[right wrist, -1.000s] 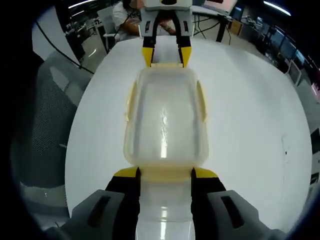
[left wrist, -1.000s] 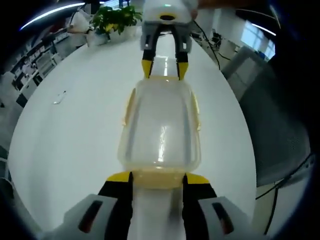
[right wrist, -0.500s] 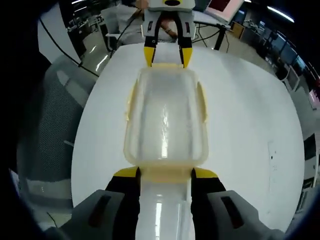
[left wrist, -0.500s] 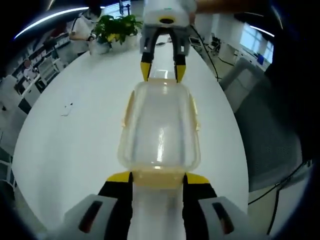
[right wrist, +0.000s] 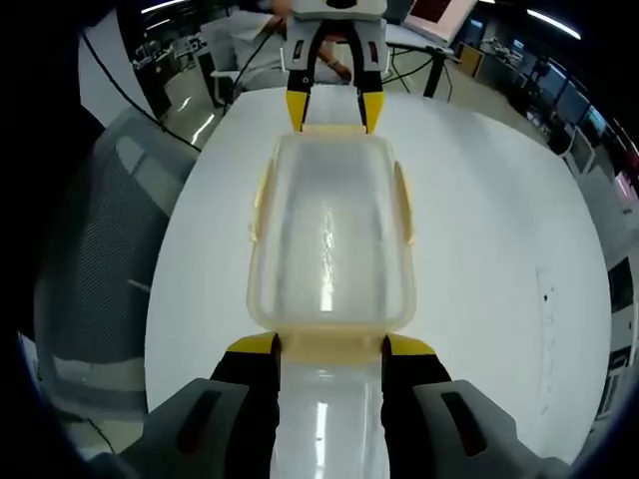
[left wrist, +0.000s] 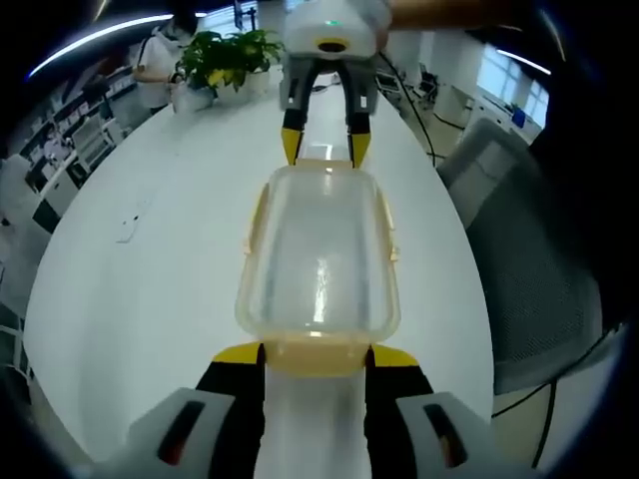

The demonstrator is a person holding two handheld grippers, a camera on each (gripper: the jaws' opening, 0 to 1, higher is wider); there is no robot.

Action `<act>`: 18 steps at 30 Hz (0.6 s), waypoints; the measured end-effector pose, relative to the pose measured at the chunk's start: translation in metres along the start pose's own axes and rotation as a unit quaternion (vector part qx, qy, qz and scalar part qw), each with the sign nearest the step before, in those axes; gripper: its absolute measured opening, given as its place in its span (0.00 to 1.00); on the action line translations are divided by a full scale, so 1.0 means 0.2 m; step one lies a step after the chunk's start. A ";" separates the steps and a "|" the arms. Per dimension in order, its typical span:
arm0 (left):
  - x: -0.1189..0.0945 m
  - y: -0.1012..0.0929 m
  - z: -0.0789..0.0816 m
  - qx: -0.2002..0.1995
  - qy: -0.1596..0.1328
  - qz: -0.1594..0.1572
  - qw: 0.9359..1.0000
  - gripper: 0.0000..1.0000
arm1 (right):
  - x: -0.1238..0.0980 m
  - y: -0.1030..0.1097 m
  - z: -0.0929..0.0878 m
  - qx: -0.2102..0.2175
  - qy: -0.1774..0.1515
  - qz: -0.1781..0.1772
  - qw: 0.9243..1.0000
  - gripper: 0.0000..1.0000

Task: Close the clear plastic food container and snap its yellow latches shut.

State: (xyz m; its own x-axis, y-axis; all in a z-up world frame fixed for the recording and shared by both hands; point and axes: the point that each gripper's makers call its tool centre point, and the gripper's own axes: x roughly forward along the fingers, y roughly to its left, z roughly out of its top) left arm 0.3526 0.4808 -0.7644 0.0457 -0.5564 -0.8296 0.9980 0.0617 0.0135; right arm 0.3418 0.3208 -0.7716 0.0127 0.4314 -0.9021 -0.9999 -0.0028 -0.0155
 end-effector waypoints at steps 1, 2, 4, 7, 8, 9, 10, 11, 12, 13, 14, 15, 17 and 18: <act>0.00 0.00 0.01 0.000 0.000 0.002 1.000 0.33 | 0.00 0.00 0.00 -0.001 0.000 -0.001 1.000 0.36; 0.01 0.00 0.02 0.000 -0.001 0.002 1.000 0.33 | -0.01 0.00 -0.01 -0.003 0.003 -0.002 1.000 0.36; 0.02 -0.01 0.04 0.002 -0.002 0.003 1.000 0.33 | -0.02 0.00 -0.04 -0.004 0.007 -0.001 1.000 0.36; 0.04 -0.03 0.08 -0.001 -0.001 0.000 1.000 0.33 | -0.03 0.00 -0.08 -0.006 0.009 0.001 1.000 0.36; 0.05 -0.03 0.09 -0.002 -0.002 0.000 1.000 0.33 | -0.04 0.00 -0.09 -0.007 0.009 0.002 1.000 0.36; 0.05 -0.04 0.11 -0.002 -0.002 0.000 1.000 0.33 | -0.04 0.00 -0.10 -0.007 0.009 0.002 1.000 0.36; 0.06 -0.04 0.12 -0.003 -0.002 0.000 1.000 0.33 | -0.04 0.00 -0.11 -0.007 0.008 0.002 1.000 0.36; 0.07 -0.01 0.12 -0.004 -0.002 0.002 1.000 0.33 | -0.05 0.00 -0.13 -0.007 0.008 0.002 1.000 0.36; 0.08 -0.02 0.13 -0.005 -0.002 0.003 1.000 0.33 | -0.06 -0.01 -0.14 -0.006 0.006 0.002 1.000 0.36; 0.08 -0.02 0.14 -0.005 -0.002 0.003 1.000 0.33 | -0.07 0.00 -0.15 -0.006 0.006 0.002 1.000 0.36; 0.09 -0.02 0.15 -0.006 -0.002 0.004 1.000 0.33 | -0.07 0.00 -0.16 -0.008 0.006 0.002 1.000 0.36; 0.10 -0.02 0.16 -0.007 -0.003 0.003 1.000 0.33 | -0.08 0.00 -0.17 -0.010 0.006 0.002 1.000 0.36; 0.13 -0.03 0.19 -0.008 -0.005 0.002 1.000 0.33 | -0.10 0.01 -0.21 -0.009 0.006 0.004 1.000 0.36; 0.14 -0.04 0.20 -0.009 -0.005 0.001 1.000 0.33 | -0.10 0.02 -0.22 -0.011 0.006 0.004 1.000 0.36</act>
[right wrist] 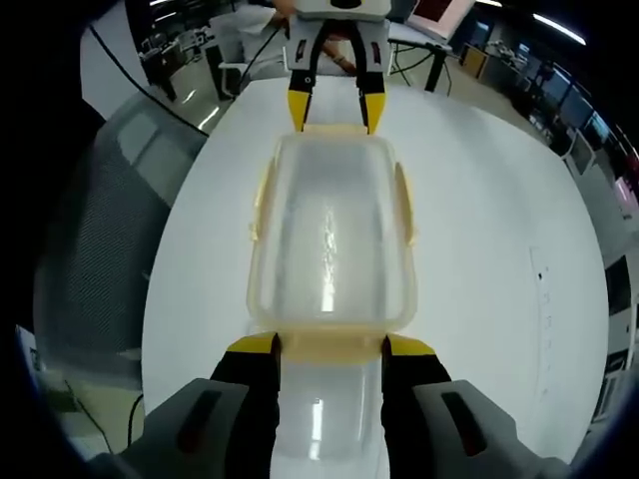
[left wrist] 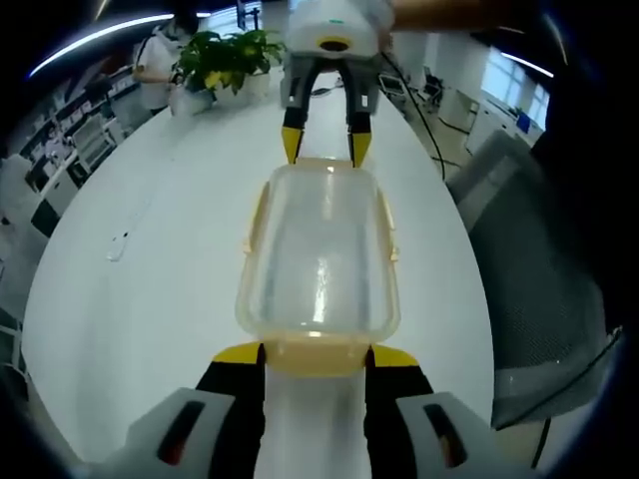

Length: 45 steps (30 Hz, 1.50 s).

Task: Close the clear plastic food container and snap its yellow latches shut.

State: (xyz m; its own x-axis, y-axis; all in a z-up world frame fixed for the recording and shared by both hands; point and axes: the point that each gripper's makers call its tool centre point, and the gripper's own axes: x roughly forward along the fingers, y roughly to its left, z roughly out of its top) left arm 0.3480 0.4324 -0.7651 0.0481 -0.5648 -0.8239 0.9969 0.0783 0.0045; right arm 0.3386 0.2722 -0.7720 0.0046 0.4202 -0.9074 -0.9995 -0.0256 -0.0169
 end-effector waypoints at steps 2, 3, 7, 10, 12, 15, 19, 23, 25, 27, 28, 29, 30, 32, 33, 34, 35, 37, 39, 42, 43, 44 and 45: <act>0.02 0.00 0.03 0.000 0.000 0.000 1.000 0.33 | -0.01 0.00 -0.03 0.001 -0.001 0.002 1.000 0.36; 0.04 0.00 0.04 -0.001 0.000 -0.001 1.000 0.33 | -0.02 0.00 -0.05 0.001 -0.001 0.002 1.000 0.36; 0.08 -0.01 0.09 -0.005 0.004 -0.003 1.000 0.33 | -0.03 0.00 -0.12 -0.001 0.003 0.004 1.000 0.36; 0.12 -0.01 0.12 -0.001 0.005 0.000 1.000 0.33 | -0.06 0.00 -0.17 0.000 0.004 0.004 1.000 0.36; 0.14 -0.02 0.15 -0.004 0.004 -0.002 1.000 0.33 | -0.08 0.01 -0.20 -0.001 0.006 0.005 1.000 0.36; 0.17 -0.04 0.20 -0.007 0.004 -0.005 1.000 0.33 | -0.10 0.01 -0.24 -0.001 0.005 0.007 1.000 0.36; 0.21 -0.07 0.28 -0.008 0.001 -0.004 1.000 0.33 | -0.13 0.01 -0.32 -0.001 0.009 0.009 1.000 0.36; 0.26 -0.09 0.35 -0.010 -0.002 -0.006 1.000 0.33 | -0.17 0.03 -0.39 -0.003 0.014 0.013 1.000 0.36; 0.28 -0.08 0.38 -0.009 -0.003 -0.007 1.000 0.33 | -0.19 0.03 -0.43 -0.002 0.014 0.012 1.000 0.36; 0.29 -0.07 0.40 -0.009 -0.003 -0.008 1.000 0.33 | -0.20 0.03 -0.46 -0.001 0.014 0.011 1.000 0.36; 0.31 -0.07 0.42 -0.009 -0.003 -0.008 1.000 0.33 | -0.21 0.03 -0.49 0.000 0.014 0.011 1.000 0.36; 0.33 -0.07 0.43 -0.007 -0.003 -0.008 1.000 0.33 | -0.21 0.04 -0.50 0.001 0.015 0.010 1.000 0.36; 0.34 -0.08 0.45 -0.006 -0.001 -0.008 1.000 0.33 | -0.22 0.04 -0.52 0.002 0.016 0.009 1.000 0.36; 0.38 -0.08 0.47 -0.006 0.004 -0.012 1.000 0.33 | -0.22 0.05 -0.56 0.003 0.018 0.010 1.000 0.36; 0.40 -0.08 0.49 -0.004 0.004 -0.012 1.000 0.33 | -0.23 0.06 -0.58 0.004 0.019 0.010 1.000 0.36; 0.41 -0.09 0.50 -0.003 0.004 -0.012 1.000 0.33 | -0.24 0.06 -0.60 0.003 0.021 0.009 1.000 0.36; 0.42 -0.09 0.52 -0.003 0.003 -0.012 1.000 0.33 | -0.24 0.06 -0.62 0.003 0.021 0.008 1.000 0.36; 0.44 -0.09 0.55 0.000 0.001 -0.010 1.000 0.33 | -0.27 0.06 -0.65 0.006 0.021 0.007 1.000 0.36; 0.45 -0.08 0.58 0.001 -0.001 -0.009 1.000 0.33 | -0.29 0.06 -0.68 0.009 0.020 0.003 1.000 0.36; 0.47 -0.07 0.60 0.006 0.002 -0.006 1.000 0.33 | -0.30 0.05 -0.71 0.011 0.016 -0.002 1.000 0.36; 0.48 -0.07 0.61 0.006 0.002 -0.006 1.000 0.33 | -0.30 0.05 -0.71 0.011 0.015 -0.004 1.000 0.36; 0.48 -0.07 0.61 0.005 0.003 -0.007 1.000 0.33 | -0.31 0.05 -0.72 0.009 0.016 -0.005 1.000 0.36; 0.48 -0.07 0.62 0.005 0.004 -0.007 1.000 0.33 | -0.31 0.05 -0.72 0.008 0.015 -0.006 1.000 0.36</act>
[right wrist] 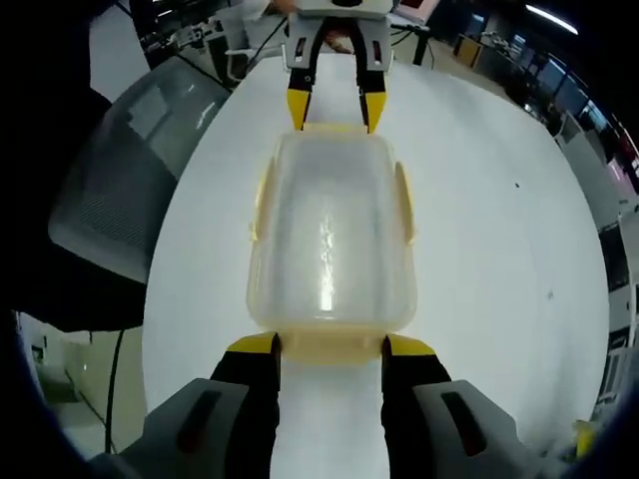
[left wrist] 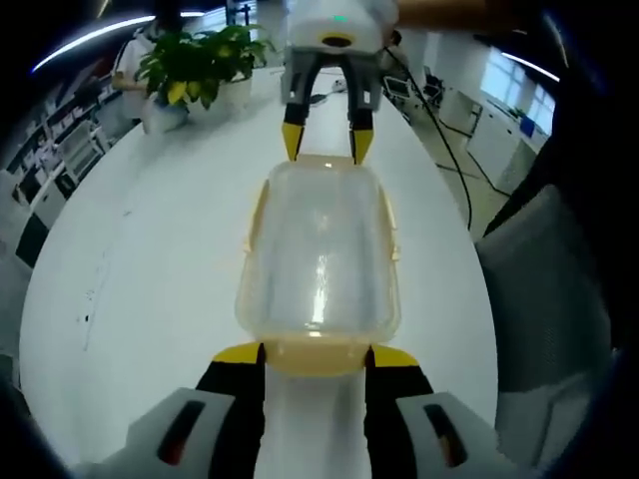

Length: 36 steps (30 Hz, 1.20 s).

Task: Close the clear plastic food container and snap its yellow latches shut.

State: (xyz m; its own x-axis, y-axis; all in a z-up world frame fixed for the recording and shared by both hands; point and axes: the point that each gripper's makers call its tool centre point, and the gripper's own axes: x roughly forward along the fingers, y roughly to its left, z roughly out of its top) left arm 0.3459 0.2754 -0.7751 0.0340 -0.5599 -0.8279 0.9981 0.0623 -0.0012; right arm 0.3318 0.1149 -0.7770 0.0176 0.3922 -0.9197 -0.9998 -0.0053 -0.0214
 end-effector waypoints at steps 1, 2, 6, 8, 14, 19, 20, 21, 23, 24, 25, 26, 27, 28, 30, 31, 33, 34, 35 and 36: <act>0.00 0.00 0.00 -0.001 0.001 0.000 1.000 0.33 | 0.00 0.00 0.00 -0.001 -0.001 -0.001 1.000 0.36; 0.00 -0.01 0.00 0.002 0.003 0.002 1.000 0.33 | 0.00 0.00 0.00 -0.001 -0.002 -0.001 1.000 0.36; -0.01 -0.02 0.00 0.004 0.008 0.004 1.000 0.33 | 0.00 0.01 0.01 -0.002 -0.007 -0.002 1.000 0.36; -0.01 -0.03 -0.02 0.001 0.010 0.003 1.000 0.33 | 0.01 0.02 0.01 -0.001 -0.010 0.000 1.000 0.36; 0.01 -0.03 -0.05 -0.005 0.020 0.000 1.000 0.33 | 0.04 0.02 0.03 -0.005 -0.008 0.003 1.000 0.37; 0.02 -0.03 -0.04 -0.006 0.018 0.000 1.000 0.33 | 0.05 0.02 0.00 -0.005 0.000 0.001 1.000 0.37; 0.03 -0.03 -0.03 -0.006 0.018 -0.001 1.000 0.33 | 0.05 0.02 -0.01 -0.004 0.001 0.000 1.000 0.37; 0.03 -0.03 -0.03 -0.003 0.020 -0.001 1.000 0.33 | 0.06 0.02 -0.01 0.001 -0.002 0.001 1.000 0.37; 0.03 -0.03 -0.03 -0.001 0.023 -0.001 1.000 0.33 | 0.06 0.02 -0.01 0.003 -0.005 0.002 1.000 0.37; 0.03 -0.02 -0.03 -0.002 0.023 -0.002 1.000 0.33 | 0.05 0.02 -0.01 0.005 -0.007 0.001 1.000 0.37; 0.03 -0.03 -0.04 -0.004 0.022 -0.004 1.000 0.33 | 0.05 0.02 -0.01 0.005 -0.008 0.002 1.000 0.37; 0.03 -0.03 -0.04 -0.005 0.021 -0.004 1.000 0.33 | 0.06 0.02 -0.01 0.006 -0.009 0.002 1.000 0.37; 0.03 -0.03 -0.04 -0.005 0.022 -0.005 1.000 0.33 | 0.06 0.02 -0.01 0.006 -0.009 0.002 1.000 0.37; 0.03 -0.03 -0.04 -0.004 0.023 -0.005 1.000 0.33 | 0.06 0.02 -0.01 0.007 -0.008 0.004 1.000 0.37; 0.04 -0.03 -0.05 -0.001 0.025 -0.005 1.000 0.33 | 0.06 0.02 -0.01 0.004 -0.007 0.004 1.000 0.37; 0.05 -0.03 -0.05 -0.002 0.026 -0.006 1.000 0.33 | 0.06 0.02 -0.01 0.004 -0.007 0.005 1.000 0.37; 0.04 -0.03 -0.05 -0.003 0.024 -0.008 1.000 0.33 | 0.07 0.02 -0.01 0.005 -0.008 0.006 1.000 0.37; 0.04 -0.03 -0.05 -0.004 0.024 -0.008 1.000 0.33 | 0.07 0.02 -0.01 0.005 -0.009 0.006 1.000 0.37; 0.04 -0.03 -0.05 -0.004 0.023 -0.008 1.000 0.33 | 0.08 0.02 -0.01 0.007 -0.010 0.007 1.000 0.37; 0.04 -0.03 -0.05 -0.002 0.024 -0.008 1.000 0.33 | 0.08 0.02 -0.01 0.007 -0.009 0.008 1.000 0.37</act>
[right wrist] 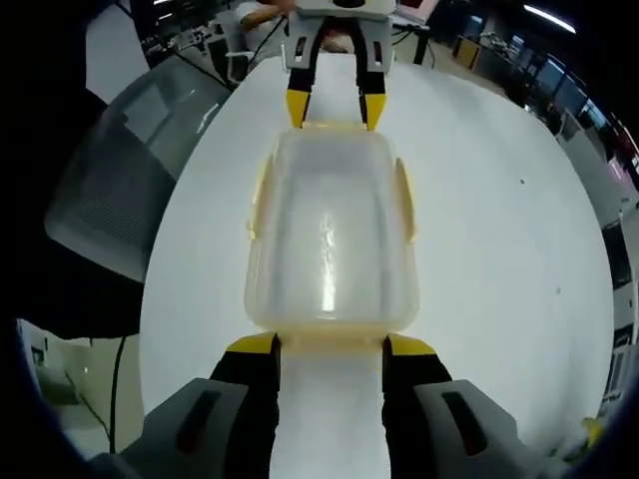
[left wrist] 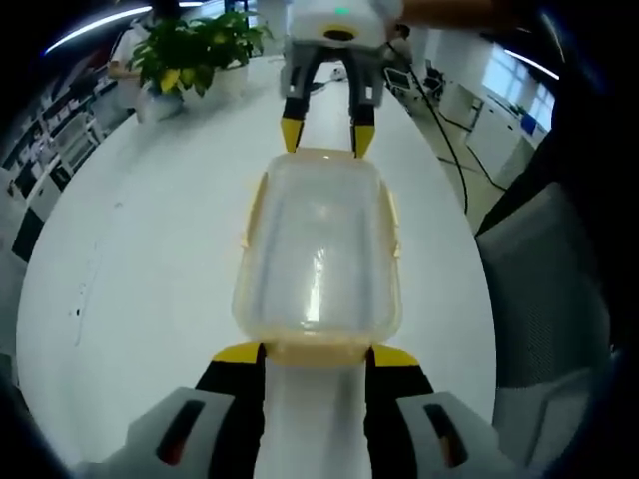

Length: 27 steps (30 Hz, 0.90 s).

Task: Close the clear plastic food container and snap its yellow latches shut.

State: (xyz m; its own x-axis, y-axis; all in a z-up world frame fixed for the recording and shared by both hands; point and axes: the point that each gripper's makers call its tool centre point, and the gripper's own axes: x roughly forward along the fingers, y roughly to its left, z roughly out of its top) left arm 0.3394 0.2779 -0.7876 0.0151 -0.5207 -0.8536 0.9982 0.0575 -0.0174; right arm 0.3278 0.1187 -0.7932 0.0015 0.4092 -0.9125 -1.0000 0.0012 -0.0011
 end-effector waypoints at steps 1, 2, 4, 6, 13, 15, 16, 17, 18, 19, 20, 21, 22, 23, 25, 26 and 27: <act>0.00 0.00 0.00 0.001 0.001 -0.001 1.000 0.33 | 0.00 0.00 0.00 0.002 0.000 0.000 1.000 0.37; 0.00 0.00 0.00 0.001 0.001 -0.001 1.000 0.33 | 0.00 0.00 0.00 0.005 -0.001 0.001 1.000 0.37; 0.00 0.00 0.00 -0.001 0.003 -0.004 1.000 0.34 | 0.00 0.00 0.00 0.009 -0.005 0.004 1.000 0.38; 0.00 0.00 0.00 0.002 0.007 -0.004 1.000 0.34 | 0.00 0.00 -0.01 0.012 -0.010 0.005 1.000 0.38; 0.00 0.00 0.00 0.002 0.008 -0.006 1.000 0.34 | 0.00 0.00 0.00 0.014 -0.017 0.003 1.000 0.38; 0.00 0.00 0.00 0.004 0.008 -0.006 1.000 0.34 | -0.01 0.00 0.00 0.013 -0.019 0.003 1.000 0.38; 0.00 0.00 0.00 0.005 0.008 -0.005 1.000 0.35 | 0.00 0.00 0.00 0.012 -0.020 0.002 1.000 0.38; 0.00 0.01 0.00 0.006 0.008 -0.003 1.000 0.35 | 0.00 0.00 0.00 0.011 -0.020 0.001 1.000 0.39; 0.00 0.01 0.00 0.007 0.008 0.000 1.000 0.37 | -0.01 0.00 0.00 0.011 -0.021 0.001 1.000 0.39; 0.00 0.02 0.00 0.010 0.008 0.003 1.000 0.38 | -0.01 0.00 0.00 0.012 -0.022 -0.001 1.000 0.39; 0.00 0.02 0.00 0.011 0.008 0.004 1.000 0.39 | -0.01 0.00 0.00 0.014 -0.022 -0.003 1.000 0.40; 0.00 0.02 0.00 0.012 0.008 0.006 1.000 0.39 | -0.01 0.00 0.00 0.016 -0.023 -0.004 1.000 0.40; 0.00 0.02 0.00 0.012 0.008 0.006 1.000 0.39 | -0.01 0.00 0.00 0.016 -0.023 -0.004 1.000 0.40; 0.00 0.02 0.00 0.011 0.008 0.005 1.000 0.40 | -0.01 -0.01 0.00 0.017 -0.024 -0.005 1.000 0.41; 0.00 0.02 0.00 0.007 0.009 0.003 1.000 0.40 | -0.01 0.00 0.00 0.019 -0.025 -0.006 1.000 0.41; 0.00 0.02 0.00 0.006 0.009 0.003 1.000 0.41 | -0.01 0.00 0.00 0.019 -0.025 -0.006 0.999 0.41; 0.00 0.02 0.00 0.005 0.009 0.003 1.000 0.41 | -0.01 0.00 0.00 0.020 -0.026 -0.006 0.999 0.41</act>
State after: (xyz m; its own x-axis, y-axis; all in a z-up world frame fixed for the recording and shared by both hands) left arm 0.3430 0.2782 -0.7877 0.0195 -0.5047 -0.8631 0.9987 0.0511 -0.0073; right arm 0.3283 0.1174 -0.7917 0.0140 0.4553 -0.8903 -0.9991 0.0421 0.0058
